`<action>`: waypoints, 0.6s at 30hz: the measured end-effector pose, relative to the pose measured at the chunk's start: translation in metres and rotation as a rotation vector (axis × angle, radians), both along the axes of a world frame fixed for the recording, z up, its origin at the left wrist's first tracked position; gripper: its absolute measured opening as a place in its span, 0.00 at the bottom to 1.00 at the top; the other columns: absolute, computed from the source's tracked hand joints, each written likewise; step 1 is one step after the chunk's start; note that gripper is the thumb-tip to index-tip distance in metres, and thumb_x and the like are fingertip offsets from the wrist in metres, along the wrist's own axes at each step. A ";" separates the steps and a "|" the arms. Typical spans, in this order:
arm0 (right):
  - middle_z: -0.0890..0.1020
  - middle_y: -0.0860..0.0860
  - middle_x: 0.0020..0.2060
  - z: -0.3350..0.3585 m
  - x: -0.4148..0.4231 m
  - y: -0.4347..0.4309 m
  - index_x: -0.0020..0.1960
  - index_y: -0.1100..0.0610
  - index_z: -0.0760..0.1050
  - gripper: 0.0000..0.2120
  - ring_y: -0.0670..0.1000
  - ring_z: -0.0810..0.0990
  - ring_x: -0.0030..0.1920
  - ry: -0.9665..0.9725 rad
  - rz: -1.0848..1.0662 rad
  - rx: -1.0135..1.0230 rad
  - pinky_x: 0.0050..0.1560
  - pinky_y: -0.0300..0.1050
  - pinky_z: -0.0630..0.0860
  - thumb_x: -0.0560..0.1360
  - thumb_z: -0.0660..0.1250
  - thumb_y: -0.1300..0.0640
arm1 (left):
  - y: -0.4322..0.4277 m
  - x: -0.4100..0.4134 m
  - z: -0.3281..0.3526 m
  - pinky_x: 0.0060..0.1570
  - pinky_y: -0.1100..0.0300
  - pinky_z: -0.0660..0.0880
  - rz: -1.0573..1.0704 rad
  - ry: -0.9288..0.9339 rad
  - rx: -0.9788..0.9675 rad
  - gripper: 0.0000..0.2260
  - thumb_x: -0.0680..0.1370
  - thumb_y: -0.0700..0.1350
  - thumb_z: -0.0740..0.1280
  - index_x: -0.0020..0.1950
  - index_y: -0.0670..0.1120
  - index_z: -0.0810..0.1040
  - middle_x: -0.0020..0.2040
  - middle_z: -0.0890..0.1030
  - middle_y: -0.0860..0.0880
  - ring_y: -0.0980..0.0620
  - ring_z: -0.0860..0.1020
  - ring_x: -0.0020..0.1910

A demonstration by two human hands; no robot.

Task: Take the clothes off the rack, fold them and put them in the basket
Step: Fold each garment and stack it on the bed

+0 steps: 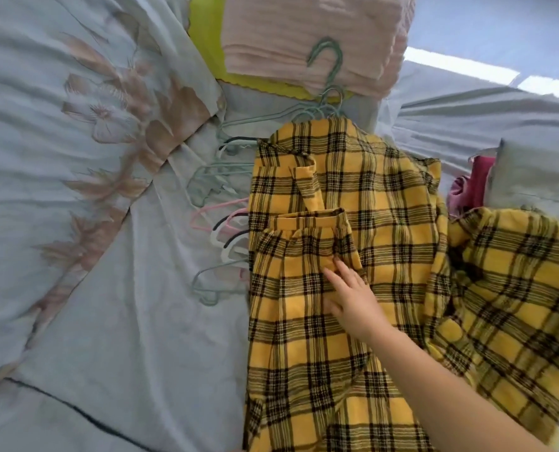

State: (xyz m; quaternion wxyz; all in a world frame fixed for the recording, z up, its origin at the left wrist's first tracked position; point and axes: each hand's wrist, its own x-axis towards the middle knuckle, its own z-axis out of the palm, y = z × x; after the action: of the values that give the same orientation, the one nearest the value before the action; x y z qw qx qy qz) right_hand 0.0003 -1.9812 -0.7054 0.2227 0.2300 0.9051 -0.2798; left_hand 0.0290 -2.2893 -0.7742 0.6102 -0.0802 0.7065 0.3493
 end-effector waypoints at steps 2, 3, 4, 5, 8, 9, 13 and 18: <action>0.54 0.47 0.76 0.010 0.008 0.010 0.74 0.49 0.58 0.26 0.50 0.51 0.75 0.177 -0.233 -0.052 0.74 0.51 0.53 0.79 0.61 0.53 | 0.021 -0.021 0.025 0.48 0.70 0.71 -0.090 0.106 -0.119 0.58 0.43 0.60 0.76 0.67 0.33 0.65 0.66 0.71 0.35 0.39 0.67 0.68; 0.57 0.49 0.74 0.013 0.018 0.020 0.73 0.51 0.61 0.25 0.51 0.54 0.74 0.270 -0.383 -0.020 0.73 0.51 0.55 0.78 0.62 0.53 | 0.034 -0.030 0.046 0.52 0.65 0.70 -0.160 0.157 -0.135 0.53 0.49 0.60 0.76 0.68 0.37 0.65 0.65 0.71 0.38 0.42 0.69 0.66; 0.59 0.51 0.73 0.017 0.032 0.032 0.72 0.54 0.63 0.24 0.52 0.55 0.73 0.319 -0.525 0.056 0.72 0.52 0.55 0.77 0.63 0.54 | 0.047 -0.040 0.063 0.55 0.62 0.70 -0.263 0.315 -0.189 0.41 0.60 0.60 0.75 0.67 0.43 0.65 0.62 0.72 0.44 0.47 0.72 0.63; 0.61 0.54 0.72 0.019 0.049 0.045 0.71 0.57 0.63 0.25 0.55 0.56 0.73 0.317 -0.653 0.153 0.72 0.53 0.55 0.77 0.64 0.55 | 0.064 -0.055 0.078 0.53 0.61 0.71 -0.348 0.516 -0.239 0.28 0.71 0.58 0.70 0.65 0.48 0.66 0.59 0.72 0.50 0.51 0.74 0.59; 0.61 0.62 0.71 0.015 0.109 0.081 0.70 0.64 0.63 0.27 0.61 0.56 0.72 0.180 -0.965 0.317 0.71 0.58 0.54 0.76 0.65 0.55 | 0.142 -0.103 0.106 0.43 0.66 0.69 -0.437 0.858 -0.050 0.13 0.79 0.49 0.61 0.63 0.48 0.70 0.54 0.71 0.54 0.56 0.73 0.50; 0.60 0.63 0.72 0.012 0.128 0.090 0.71 0.64 0.62 0.27 0.62 0.55 0.73 0.141 -1.042 0.334 0.71 0.59 0.53 0.76 0.65 0.55 | 0.174 -0.117 0.111 0.45 0.65 0.69 -0.488 0.909 0.046 0.13 0.80 0.48 0.60 0.63 0.47 0.71 0.55 0.71 0.53 0.55 0.73 0.51; 0.57 0.63 0.73 0.015 0.181 0.124 0.72 0.65 0.59 0.30 0.64 0.55 0.72 0.060 -1.261 0.397 0.70 0.61 0.53 0.75 0.66 0.56 | 0.301 -0.143 0.121 0.62 0.55 0.71 -0.801 1.074 0.283 0.16 0.80 0.40 0.58 0.68 0.45 0.68 0.68 0.68 0.49 0.49 0.71 0.64; 0.73 0.63 0.64 0.011 0.206 0.156 0.69 0.61 0.64 0.34 0.63 0.74 0.60 0.159 -1.485 -0.026 0.61 0.61 0.70 0.70 0.71 0.47 | 0.406 -0.149 0.114 0.67 0.48 0.65 -1.161 1.275 0.303 0.30 0.77 0.31 0.55 0.76 0.52 0.56 0.77 0.53 0.52 0.44 0.60 0.73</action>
State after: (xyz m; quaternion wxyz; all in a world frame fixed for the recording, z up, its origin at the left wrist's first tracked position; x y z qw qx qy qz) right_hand 0.2063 -1.8250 -0.6942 -0.0885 0.7572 0.5216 -0.3830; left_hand -0.1196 -1.8838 -0.6600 0.1845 0.5848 0.7882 0.0520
